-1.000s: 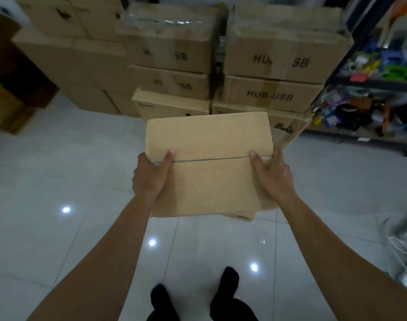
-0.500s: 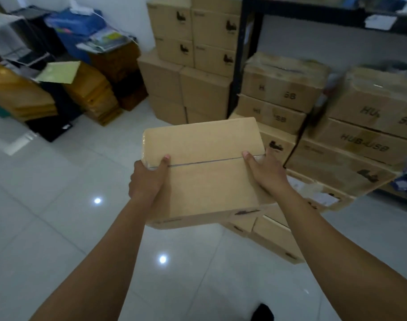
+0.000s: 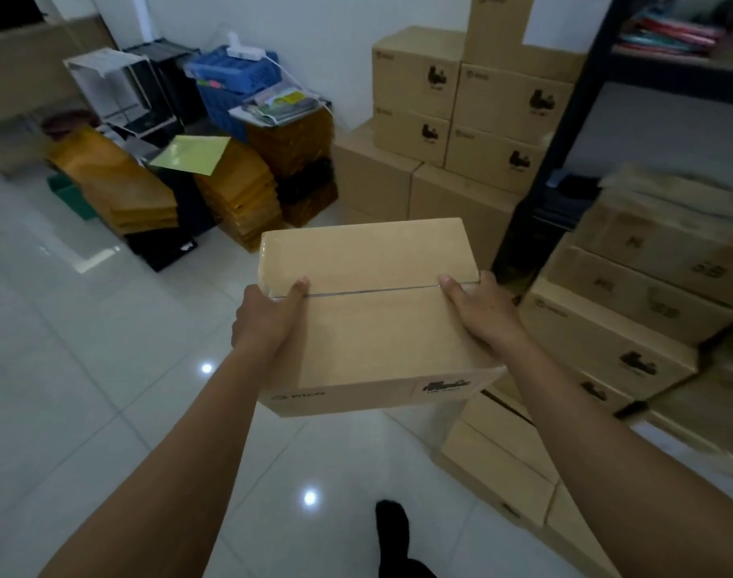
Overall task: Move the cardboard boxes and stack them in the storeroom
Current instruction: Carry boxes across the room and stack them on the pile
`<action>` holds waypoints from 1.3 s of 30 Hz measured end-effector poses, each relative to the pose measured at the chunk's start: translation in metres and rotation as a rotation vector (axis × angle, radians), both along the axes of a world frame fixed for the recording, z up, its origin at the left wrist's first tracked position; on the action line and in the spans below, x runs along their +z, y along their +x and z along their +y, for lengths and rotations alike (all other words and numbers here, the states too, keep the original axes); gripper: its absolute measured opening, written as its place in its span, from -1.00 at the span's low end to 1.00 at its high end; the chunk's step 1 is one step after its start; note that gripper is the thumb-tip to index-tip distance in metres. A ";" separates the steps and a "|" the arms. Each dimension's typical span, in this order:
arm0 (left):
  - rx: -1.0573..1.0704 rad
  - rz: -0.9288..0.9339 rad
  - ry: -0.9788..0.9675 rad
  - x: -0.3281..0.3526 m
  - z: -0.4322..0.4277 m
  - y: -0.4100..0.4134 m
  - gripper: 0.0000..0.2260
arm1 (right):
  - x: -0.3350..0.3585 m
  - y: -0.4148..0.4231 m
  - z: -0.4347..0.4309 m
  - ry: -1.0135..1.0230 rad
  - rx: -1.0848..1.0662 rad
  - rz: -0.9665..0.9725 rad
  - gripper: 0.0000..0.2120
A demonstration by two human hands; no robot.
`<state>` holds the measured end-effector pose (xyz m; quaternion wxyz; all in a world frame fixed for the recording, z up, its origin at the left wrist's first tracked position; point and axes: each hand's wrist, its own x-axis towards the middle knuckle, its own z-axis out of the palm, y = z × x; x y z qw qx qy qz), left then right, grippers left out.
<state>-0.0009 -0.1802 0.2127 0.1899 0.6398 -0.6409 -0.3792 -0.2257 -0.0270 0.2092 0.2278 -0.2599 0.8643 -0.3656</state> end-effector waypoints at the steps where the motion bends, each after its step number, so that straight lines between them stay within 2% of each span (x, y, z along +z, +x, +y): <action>1: -0.003 0.005 0.002 0.003 -0.020 -0.009 -0.34 | 0.003 -0.008 -0.022 0.000 0.003 -0.001 -0.40; 11: -0.019 0.053 0.010 0.012 -0.234 -0.080 -0.28 | 0.021 -0.077 -0.216 -0.003 -0.043 -0.002 -0.43; 17: -0.110 0.086 -0.009 0.019 -0.372 -0.133 -0.32 | 0.029 -0.111 -0.332 -0.018 -0.139 0.027 -0.40; 23: -0.280 0.122 -0.058 0.058 -0.496 -0.197 -0.27 | 0.055 -0.147 -0.422 -0.067 -0.267 0.000 -0.37; 28: -0.371 0.162 -0.163 0.091 -0.567 -0.272 -0.30 | 0.083 -0.203 -0.484 -0.156 -0.336 0.016 -0.42; 31: -0.423 0.234 -0.193 0.109 -0.604 -0.324 -0.31 | 0.109 -0.250 -0.515 -0.207 -0.367 0.089 -0.44; 39: -0.499 0.271 -0.200 0.168 -0.684 -0.460 -0.27 | 0.178 -0.369 -0.579 -0.204 -0.395 0.216 -0.38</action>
